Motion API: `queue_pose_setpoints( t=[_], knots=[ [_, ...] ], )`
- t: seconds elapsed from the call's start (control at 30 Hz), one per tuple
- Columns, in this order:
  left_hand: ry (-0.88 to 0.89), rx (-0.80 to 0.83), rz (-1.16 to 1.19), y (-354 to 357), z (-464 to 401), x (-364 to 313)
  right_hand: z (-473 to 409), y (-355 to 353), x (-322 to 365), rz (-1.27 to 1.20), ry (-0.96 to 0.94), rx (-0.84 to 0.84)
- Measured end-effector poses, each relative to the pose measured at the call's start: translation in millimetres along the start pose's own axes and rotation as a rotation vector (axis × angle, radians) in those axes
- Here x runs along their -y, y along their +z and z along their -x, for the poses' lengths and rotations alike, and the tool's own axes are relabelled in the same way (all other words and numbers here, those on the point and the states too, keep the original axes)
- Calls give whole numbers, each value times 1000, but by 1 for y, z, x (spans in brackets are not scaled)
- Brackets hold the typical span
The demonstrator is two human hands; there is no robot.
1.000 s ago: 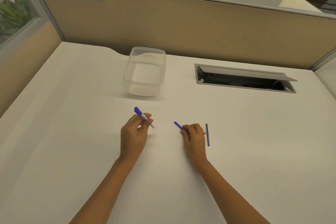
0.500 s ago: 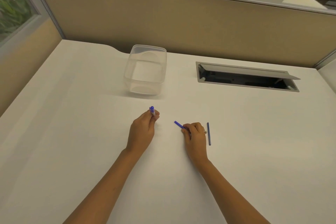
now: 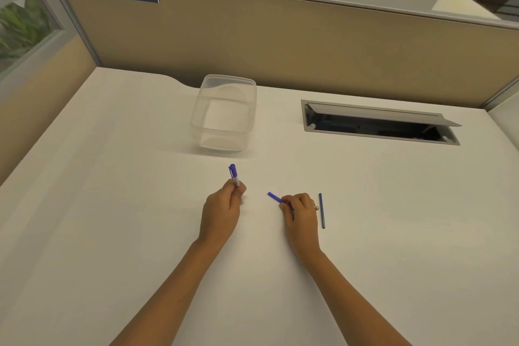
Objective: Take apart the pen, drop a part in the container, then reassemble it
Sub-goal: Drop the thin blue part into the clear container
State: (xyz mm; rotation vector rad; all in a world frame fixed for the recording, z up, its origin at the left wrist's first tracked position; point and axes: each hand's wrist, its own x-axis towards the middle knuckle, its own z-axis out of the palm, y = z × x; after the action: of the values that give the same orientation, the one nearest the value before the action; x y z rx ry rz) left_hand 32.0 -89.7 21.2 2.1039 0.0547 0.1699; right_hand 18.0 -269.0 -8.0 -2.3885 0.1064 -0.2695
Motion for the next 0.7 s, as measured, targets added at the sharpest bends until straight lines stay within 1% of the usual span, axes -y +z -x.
queue_pose_setpoints(
  t=[0.1,0.2,0.27,0.33,0.4,0.47,0.5,0.57,0.6,0.63,0.7],
  knots=[
    [41,-56,42,-9,-7,-11,0,0,0,2,1,-3],
    [56,-93,220,-20,-14,-28,1,1,0,6,-1,-4],
    [69,-152,351,-24,-16,-36,0,1,1,3,2,-4],
    [89,-227,448,-24,-14,-42,0,1,1,3,3,-4],
    [82,-244,520,-20,-10,-43,0,1,1,4,5,0],
    [63,-191,473,-14,-4,-36,1,1,0,8,3,-1],
    [50,-133,374,-12,-3,-28,1,1,0,9,1,-1],
    [23,11,95,-8,-3,-12,1,1,0,11,3,1],
    [9,61,1,-7,-3,-6,1,1,0,12,2,0],
    [-5,86,-30,-7,-3,-1,1,1,0,11,1,-3],
    [-18,86,-11,-11,-5,2,1,2,-1,7,1,-8]
  ],
)
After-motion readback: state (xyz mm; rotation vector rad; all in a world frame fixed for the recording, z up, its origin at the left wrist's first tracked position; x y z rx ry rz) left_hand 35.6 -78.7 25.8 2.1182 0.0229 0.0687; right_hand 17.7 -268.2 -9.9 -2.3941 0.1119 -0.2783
